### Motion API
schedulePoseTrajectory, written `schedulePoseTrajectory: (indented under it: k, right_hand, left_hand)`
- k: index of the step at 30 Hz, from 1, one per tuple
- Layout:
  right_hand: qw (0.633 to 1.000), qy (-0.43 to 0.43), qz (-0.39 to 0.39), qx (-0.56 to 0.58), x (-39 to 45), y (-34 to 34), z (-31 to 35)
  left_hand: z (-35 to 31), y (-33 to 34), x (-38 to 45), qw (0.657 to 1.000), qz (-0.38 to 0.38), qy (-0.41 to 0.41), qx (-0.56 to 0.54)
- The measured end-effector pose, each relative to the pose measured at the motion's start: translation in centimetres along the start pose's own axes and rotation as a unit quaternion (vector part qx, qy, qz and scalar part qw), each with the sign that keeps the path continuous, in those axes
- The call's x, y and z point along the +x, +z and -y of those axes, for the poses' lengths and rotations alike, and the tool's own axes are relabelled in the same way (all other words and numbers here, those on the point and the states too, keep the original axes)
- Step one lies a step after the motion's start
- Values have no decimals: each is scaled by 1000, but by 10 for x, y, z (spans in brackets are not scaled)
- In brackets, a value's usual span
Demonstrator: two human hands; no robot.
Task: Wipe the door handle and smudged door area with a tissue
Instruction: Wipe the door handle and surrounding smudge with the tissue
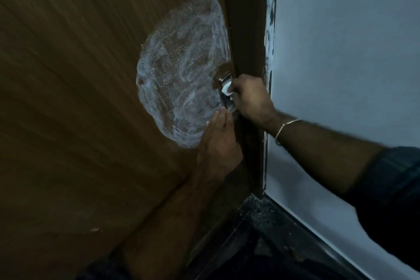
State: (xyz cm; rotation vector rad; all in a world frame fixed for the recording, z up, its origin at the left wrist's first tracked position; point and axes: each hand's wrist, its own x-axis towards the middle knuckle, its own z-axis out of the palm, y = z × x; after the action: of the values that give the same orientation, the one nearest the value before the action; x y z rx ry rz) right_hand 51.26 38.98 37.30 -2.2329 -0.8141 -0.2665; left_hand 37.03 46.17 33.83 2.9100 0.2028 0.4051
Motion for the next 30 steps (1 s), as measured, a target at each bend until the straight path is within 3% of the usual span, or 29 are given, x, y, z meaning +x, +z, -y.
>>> schedulePoseTrajectory:
  k: [2, 4, 8, 11, 15, 18, 21, 25, 27, 30]
  right_hand:
    - [988, 65, -90, 103, 1, 9, 9]
    - [981, 47, -136, 128, 3, 14, 11]
    - [994, -51, -62, 68, 1, 11, -1]
    - [988, 11, -108, 111, 2, 12, 4]
    - [994, -18, -65, 80, -3, 17, 3]
    - [989, 19, -115, 92, 0, 14, 5]
    - [995, 21, -76, 61, 0, 15, 5]
    - [985, 79, -127, 84, -2, 16, 8]
    - [991, 67, -94, 71, -3, 17, 12]
    - [983, 90, -124, 98, -2, 13, 14]
  left_hand:
    - [4, 3, 1, 1000, -3, -3, 6]
    - [6, 4, 3, 1000, -7, -4, 5]
    - [2, 4, 0, 1000, -14, 4, 4]
    - [5, 9, 0, 999, -31, -3, 9]
    - [4, 1, 4, 1000, 12, 4, -3]
    - [4, 0, 6, 1000, 21, -3, -1]
    - [3, -1, 4, 1000, 17, -13, 6]
    - [3, -1, 6, 999, 36, -9, -1]
    - [4, -3, 7, 998, 55, -15, -1]
    - [3, -3, 6, 1000, 27, -10, 9]
